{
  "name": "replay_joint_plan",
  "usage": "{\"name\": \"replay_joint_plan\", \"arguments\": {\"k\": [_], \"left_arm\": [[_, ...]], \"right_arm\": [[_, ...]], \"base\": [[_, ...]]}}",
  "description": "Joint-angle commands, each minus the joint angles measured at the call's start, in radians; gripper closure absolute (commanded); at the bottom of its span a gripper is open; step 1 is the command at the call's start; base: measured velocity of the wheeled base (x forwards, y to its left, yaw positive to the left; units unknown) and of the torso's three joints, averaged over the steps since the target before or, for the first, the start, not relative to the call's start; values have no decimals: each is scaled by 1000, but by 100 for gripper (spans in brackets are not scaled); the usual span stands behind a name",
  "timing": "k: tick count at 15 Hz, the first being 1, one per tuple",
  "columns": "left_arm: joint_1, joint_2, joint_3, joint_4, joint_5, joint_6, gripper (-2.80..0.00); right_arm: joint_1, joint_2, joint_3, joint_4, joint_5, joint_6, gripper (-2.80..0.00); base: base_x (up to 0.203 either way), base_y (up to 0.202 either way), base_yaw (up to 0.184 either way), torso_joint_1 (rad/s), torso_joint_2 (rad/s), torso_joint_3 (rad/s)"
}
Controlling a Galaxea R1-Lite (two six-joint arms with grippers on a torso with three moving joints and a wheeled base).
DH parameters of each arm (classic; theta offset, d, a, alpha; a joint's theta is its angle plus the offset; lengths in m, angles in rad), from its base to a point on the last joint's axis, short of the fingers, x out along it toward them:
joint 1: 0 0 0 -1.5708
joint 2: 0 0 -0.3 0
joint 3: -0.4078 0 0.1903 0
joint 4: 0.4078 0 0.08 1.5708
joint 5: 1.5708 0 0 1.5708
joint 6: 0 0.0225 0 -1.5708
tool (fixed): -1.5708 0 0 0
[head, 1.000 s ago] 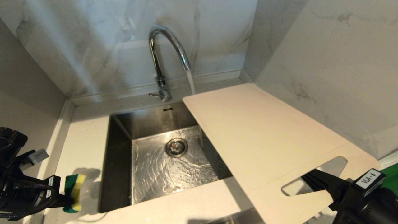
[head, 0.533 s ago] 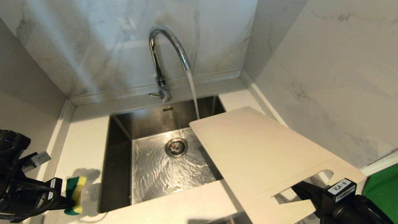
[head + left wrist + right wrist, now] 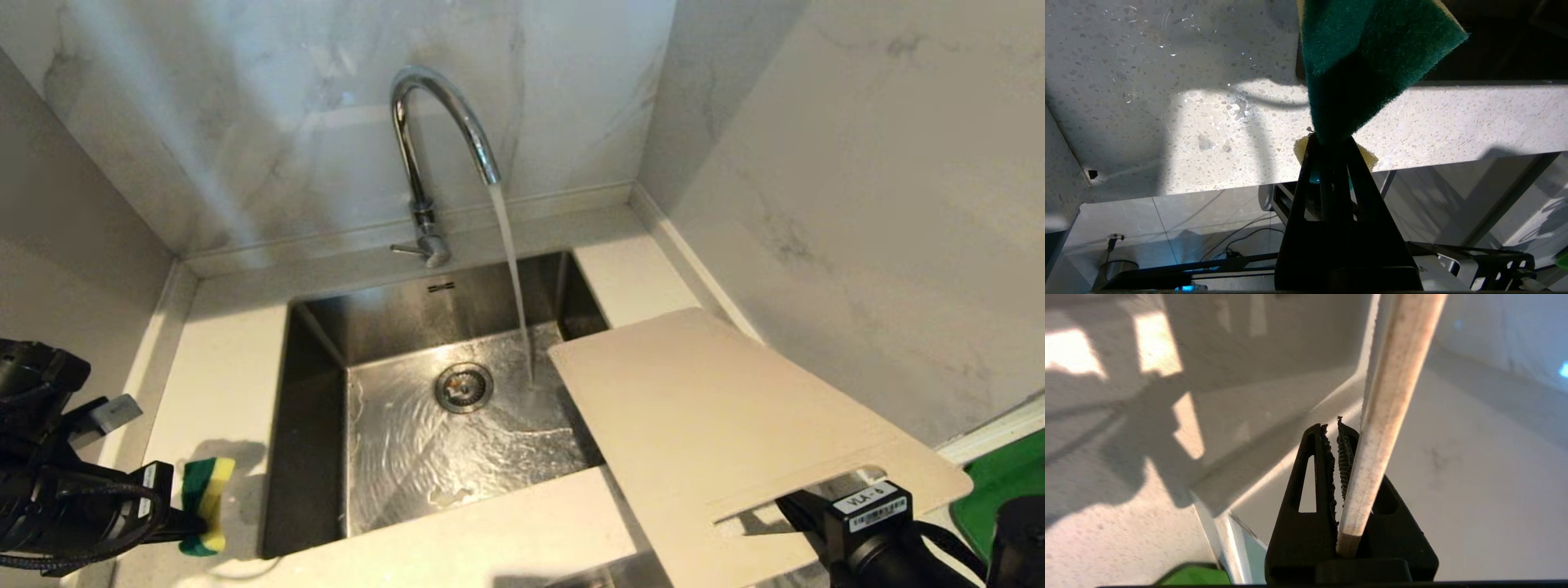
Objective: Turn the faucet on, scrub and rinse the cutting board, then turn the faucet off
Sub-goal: Put down the cutting board
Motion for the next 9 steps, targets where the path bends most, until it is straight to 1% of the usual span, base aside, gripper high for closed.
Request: {"name": "replay_joint_plan", "arguments": {"k": [1, 4, 7, 9], "left_arm": [[0, 3, 4, 1, -2, -3, 0], [0, 17, 7, -7, -2, -1, 0], [0, 51, 38, -67, -2, -1, 0], [0, 70, 47, -84, -3, -1, 0]], "right_arm": [[0, 63, -4, -4, 1, -7, 0], [0, 116, -13, -5, 39, -3, 0], [0, 145, 11, -3, 42, 19, 0], [-4, 185, 50, -4, 41, 82, 0]], "base": [[0, 0, 0, 0, 0, 0], [0, 0, 0, 0, 0, 0], [0, 0, 0, 0, 0, 0], [0, 0, 0, 0, 0, 0]]}}
